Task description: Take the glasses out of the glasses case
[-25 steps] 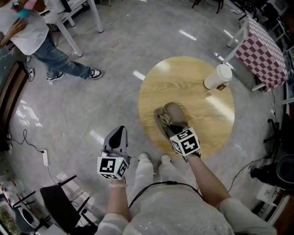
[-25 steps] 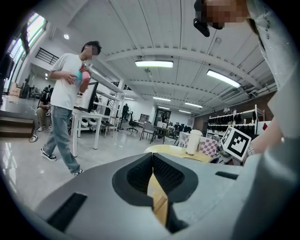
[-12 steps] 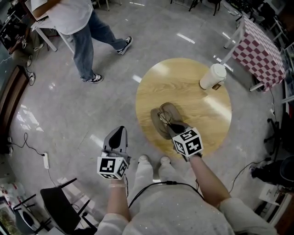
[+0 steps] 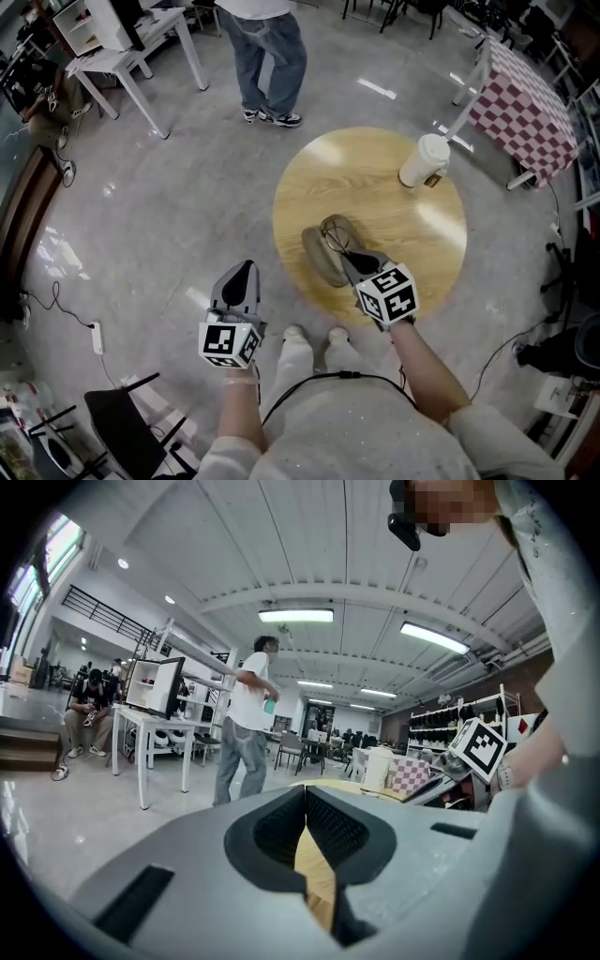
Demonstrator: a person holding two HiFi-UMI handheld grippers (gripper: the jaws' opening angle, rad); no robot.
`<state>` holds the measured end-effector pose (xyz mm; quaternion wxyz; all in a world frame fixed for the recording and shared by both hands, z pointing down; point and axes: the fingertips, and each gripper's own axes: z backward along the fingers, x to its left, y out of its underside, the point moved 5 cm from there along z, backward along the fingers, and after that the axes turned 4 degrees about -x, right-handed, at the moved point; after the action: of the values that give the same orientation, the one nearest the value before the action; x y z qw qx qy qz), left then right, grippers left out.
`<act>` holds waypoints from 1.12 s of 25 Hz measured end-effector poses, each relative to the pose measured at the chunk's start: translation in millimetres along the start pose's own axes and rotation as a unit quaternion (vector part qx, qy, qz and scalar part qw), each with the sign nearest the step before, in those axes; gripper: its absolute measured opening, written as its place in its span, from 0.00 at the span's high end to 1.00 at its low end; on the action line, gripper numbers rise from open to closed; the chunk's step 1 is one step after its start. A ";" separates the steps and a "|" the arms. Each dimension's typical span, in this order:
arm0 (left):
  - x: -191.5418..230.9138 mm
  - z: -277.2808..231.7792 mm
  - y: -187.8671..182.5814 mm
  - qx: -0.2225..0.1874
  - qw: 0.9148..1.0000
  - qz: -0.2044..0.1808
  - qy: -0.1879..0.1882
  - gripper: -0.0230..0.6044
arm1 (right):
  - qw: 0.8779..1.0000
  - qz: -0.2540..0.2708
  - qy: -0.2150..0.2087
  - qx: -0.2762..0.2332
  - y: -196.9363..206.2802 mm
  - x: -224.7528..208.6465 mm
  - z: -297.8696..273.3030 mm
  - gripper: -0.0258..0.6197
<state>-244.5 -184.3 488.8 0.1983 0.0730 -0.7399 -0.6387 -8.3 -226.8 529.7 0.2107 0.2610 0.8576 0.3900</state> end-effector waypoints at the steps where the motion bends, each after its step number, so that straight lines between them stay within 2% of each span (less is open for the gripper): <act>1: -0.5 -0.2 -1.7 -0.001 1.000 -0.002 0.000 0.96 | 1.000 0.002 0.002 -0.005 -1.7 -0.9 2.6 0.93; 10: -18.3 -5.0 -14.3 -0.008 1.000 -0.018 0.010 0.96 | 0.998 -0.005 0.019 -0.052 -13.5 -16.2 33.9 0.93; 28: -29.3 -12.6 -37.4 -0.026 0.999 -0.042 0.003 0.96 | 0.991 -0.014 0.042 -0.129 -32.9 -42.7 75.3 0.93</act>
<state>-218.4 -191.7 447.9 0.1750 0.1009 -0.7190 -0.6651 58.0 -229.2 465.2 0.2119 0.2033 0.8117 0.5049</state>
